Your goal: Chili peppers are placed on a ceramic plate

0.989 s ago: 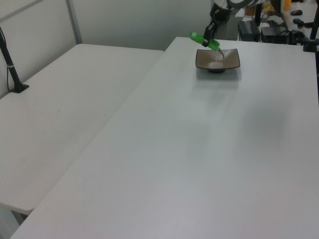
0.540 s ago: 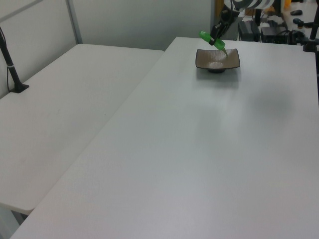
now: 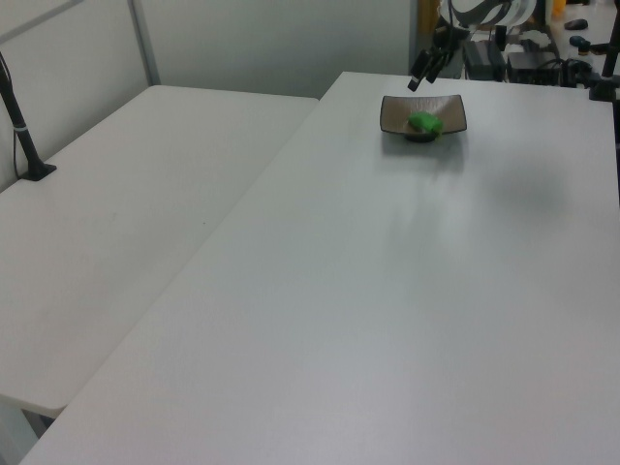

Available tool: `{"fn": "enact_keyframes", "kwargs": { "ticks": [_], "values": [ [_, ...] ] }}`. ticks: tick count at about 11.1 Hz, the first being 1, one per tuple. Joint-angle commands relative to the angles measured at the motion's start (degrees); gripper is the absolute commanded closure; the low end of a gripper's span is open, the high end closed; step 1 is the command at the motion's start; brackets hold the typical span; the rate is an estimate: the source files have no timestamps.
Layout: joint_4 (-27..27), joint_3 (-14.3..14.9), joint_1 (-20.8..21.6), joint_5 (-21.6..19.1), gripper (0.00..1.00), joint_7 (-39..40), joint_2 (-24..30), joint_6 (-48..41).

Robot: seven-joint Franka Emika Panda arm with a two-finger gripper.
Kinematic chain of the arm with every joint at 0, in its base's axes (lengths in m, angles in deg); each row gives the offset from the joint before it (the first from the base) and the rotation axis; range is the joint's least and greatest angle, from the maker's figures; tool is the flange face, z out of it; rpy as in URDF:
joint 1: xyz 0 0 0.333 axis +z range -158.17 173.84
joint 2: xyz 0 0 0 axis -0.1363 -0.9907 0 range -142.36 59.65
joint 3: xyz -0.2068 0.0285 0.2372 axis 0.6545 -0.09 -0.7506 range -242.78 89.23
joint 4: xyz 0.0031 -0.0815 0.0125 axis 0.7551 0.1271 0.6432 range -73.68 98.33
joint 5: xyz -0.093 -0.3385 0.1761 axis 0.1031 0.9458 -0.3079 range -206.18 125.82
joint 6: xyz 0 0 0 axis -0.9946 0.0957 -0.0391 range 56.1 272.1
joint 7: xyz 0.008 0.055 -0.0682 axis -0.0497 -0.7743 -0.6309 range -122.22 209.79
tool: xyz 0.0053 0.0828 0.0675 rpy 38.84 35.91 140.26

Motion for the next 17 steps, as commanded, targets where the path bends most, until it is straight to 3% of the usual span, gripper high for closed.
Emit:
{"fn": "enact_keyframes", "kwargs": {
  "ticks": [1, 6, 7, 8, 9, 10, 11, 14, 17],
  "values": [
    [0.9, 0.6, 0.9, -1.6, 0.00, 1.7, 1.7, -0.7],
    [1.9, -0.2, 1.4, 1.2, 0.00, 0.9, 10.2, -28.1],
    [2.8, -1.4, 1.4, 3.0, 0.00, -1.4, 11.8, -29.9],
    [3.1, -4.5, 1.4, 6.7, 0.00, -5.3, 13.2, -31.2],
    [3.1, -7.3, 1.4, 13.1, 0.00, -9.0, 14.6, -34.2],
    [3.0, -10.2, 1.4, 16.4, 0.00, -11.8, 16.2, -36.5],
    [3.3, -12.1, 1.4, 17.1, 0.00, -12.6, 18.7, -37.4],
    [4.3, -13.3, 5.9, 17.5, 0.00, -15.9, 23.3, -37.4],
    [6.2, -13.3, 11.9, 22.5, 0.00, -19.4, 23.3, -36.7]
  ]
}}
